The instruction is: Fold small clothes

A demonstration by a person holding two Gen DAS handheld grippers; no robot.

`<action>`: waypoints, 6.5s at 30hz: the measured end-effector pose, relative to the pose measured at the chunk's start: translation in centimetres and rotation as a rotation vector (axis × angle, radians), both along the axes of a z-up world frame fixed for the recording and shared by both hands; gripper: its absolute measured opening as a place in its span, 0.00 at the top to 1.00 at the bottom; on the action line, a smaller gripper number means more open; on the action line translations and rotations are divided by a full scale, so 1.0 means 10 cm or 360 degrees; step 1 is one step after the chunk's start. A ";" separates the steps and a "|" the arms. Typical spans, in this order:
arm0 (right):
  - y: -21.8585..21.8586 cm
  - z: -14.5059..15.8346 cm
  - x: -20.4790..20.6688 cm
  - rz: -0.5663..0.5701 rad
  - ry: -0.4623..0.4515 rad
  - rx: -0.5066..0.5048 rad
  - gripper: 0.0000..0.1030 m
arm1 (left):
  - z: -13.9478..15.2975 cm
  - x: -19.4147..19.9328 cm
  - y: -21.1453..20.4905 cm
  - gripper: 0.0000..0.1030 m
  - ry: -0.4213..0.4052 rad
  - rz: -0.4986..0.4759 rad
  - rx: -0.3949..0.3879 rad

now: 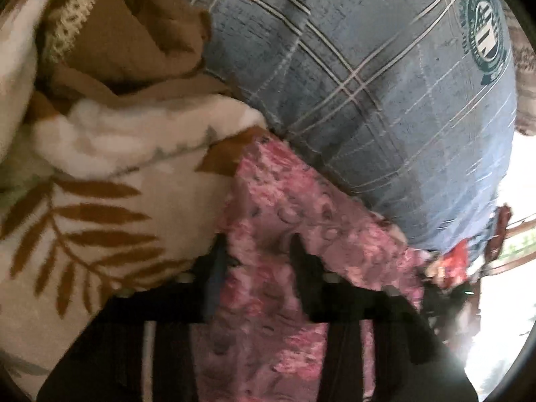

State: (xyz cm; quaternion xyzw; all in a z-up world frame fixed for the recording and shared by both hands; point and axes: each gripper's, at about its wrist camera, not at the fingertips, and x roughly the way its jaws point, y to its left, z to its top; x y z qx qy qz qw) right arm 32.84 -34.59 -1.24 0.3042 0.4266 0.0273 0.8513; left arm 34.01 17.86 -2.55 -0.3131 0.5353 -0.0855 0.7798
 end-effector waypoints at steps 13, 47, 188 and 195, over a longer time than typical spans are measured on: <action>-0.48 0.11 -0.82 -0.0164 -0.0051 0.0247 0.54 | 0.27 -0.63 0.21 0.73 -0.0079 -0.0048 -0.0035; -0.33 0.45 -2.22 -0.0231 -0.0397 0.0186 0.96 | 0.01 -1.81 0.02 0.87 -0.0003 0.0064 0.0000; 4.09 0.29 -1.99 0.1058 -0.0749 -0.1294 0.89 | 0.36 -0.63 0.56 0.00 0.0032 -0.0024 0.0193; 3.80 0.39 -1.98 0.0983 -0.0765 -0.1123 0.90 | 0.03 -0.19 0.02 0.00 0.0151 -0.0112 -0.0138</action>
